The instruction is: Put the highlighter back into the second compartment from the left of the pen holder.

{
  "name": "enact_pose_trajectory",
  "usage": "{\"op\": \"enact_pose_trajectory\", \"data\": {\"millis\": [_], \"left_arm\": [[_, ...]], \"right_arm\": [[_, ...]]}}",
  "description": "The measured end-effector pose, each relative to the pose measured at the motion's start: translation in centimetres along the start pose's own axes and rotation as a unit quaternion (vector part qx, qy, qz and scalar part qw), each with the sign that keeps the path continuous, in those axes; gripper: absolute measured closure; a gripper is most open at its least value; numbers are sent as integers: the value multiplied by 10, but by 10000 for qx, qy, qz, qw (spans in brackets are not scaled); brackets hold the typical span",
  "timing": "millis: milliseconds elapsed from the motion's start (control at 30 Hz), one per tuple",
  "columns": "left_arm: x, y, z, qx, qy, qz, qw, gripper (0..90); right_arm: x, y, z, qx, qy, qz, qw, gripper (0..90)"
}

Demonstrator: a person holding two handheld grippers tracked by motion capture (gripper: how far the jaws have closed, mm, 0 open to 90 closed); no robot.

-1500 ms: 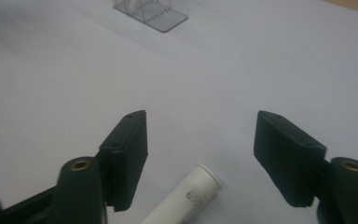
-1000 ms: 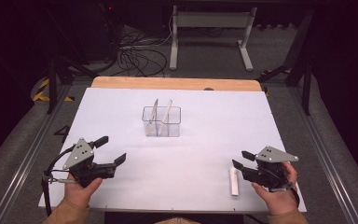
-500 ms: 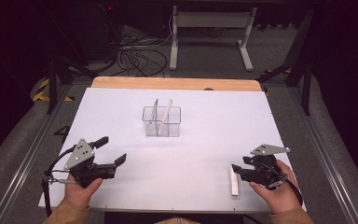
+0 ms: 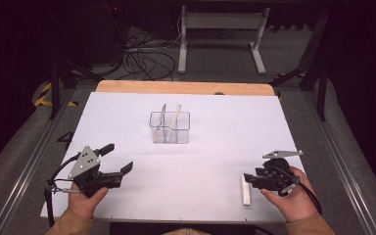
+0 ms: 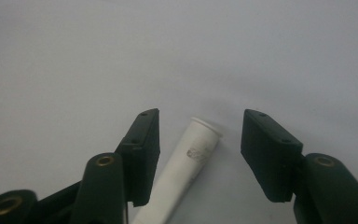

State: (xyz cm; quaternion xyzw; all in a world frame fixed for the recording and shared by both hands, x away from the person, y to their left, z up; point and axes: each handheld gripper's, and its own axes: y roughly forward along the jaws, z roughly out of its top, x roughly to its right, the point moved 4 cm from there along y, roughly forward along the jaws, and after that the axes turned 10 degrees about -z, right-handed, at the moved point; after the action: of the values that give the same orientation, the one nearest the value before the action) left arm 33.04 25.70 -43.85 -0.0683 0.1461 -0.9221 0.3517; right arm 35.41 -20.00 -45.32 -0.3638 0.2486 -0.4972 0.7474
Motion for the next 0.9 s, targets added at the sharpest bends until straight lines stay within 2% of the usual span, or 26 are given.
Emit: {"op": "enact_pose_trajectory", "data": {"millis": [167, 333, 667, 900], "left_arm": [[0, 0, 0, -17, 17, 15, 10000, 144], [0, 0, 0, -25, 19, 11, 10000, 144], [0, 1, 0, -27, 25, 17, 10000, 144], [0, 0, 0, -37, 32, 32, 10000, 144]], "right_arm": [[2, 1, 1, -153, 262, -33, 9995, 522], [1, 3, 0, -467, 639, -56, 9969, 519], [-2, 12, -2, -848, 746, -61, 9936, 508], [-1, 20, -4, -940, 864, -147, 9917, 551]]}}
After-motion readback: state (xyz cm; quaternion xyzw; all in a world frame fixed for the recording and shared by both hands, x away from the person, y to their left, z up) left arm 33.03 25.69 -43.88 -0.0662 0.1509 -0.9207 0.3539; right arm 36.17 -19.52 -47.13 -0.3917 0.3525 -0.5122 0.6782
